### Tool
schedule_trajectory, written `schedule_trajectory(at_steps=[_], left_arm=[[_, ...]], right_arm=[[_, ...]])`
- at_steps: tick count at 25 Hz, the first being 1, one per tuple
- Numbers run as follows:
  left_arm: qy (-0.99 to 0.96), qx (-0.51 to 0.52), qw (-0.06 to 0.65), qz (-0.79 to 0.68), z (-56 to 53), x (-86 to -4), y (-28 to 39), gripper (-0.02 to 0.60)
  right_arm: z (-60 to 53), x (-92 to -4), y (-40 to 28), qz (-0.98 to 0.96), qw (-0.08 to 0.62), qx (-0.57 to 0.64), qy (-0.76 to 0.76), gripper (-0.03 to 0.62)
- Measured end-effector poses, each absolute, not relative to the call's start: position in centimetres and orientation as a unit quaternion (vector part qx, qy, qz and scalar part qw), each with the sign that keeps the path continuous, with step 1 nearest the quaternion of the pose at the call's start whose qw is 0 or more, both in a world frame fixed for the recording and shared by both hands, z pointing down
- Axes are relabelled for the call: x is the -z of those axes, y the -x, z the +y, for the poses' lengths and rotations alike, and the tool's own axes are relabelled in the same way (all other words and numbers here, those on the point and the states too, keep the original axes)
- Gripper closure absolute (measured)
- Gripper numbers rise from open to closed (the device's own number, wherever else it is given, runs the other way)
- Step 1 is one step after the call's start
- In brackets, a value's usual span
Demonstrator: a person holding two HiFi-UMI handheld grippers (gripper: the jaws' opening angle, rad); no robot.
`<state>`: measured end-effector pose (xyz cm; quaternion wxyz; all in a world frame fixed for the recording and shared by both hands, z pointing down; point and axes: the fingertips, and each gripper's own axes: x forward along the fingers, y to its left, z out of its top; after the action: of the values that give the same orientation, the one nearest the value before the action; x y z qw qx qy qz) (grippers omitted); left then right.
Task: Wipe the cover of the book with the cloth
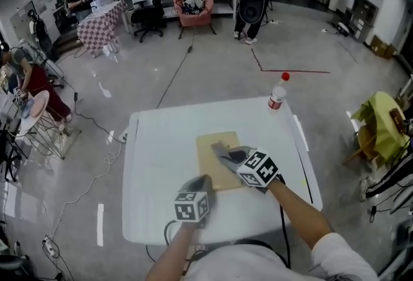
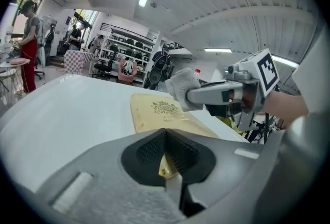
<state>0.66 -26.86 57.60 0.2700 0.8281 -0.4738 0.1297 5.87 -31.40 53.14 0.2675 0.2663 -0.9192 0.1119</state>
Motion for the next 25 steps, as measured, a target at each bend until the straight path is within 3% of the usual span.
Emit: schedule_trajectory(at_steps=[8, 18, 25], left_arm=[[-0.839, -0.125, 0.239, -0.473, -26.9, -54.3, -1.6, 0.574], [-0.831, -0.09, 0.182, -0.518, -27.6, -48.1, 1.7, 0.574], [-0.825, -0.069, 0.156, -0.539, -27.6, -44.8, 3.3, 0.574]], right_arm=[[-30.4, -50.0, -10.0, -0.908, 0.207, -0.095, -0.35, 0.566], [-29.8, -44.6, -12.8, -0.896, 0.106, -0.074, -0.425, 0.566], [-29.2, -42.7, -12.4, -0.898, 0.082, -0.051, -0.429, 0.566]])
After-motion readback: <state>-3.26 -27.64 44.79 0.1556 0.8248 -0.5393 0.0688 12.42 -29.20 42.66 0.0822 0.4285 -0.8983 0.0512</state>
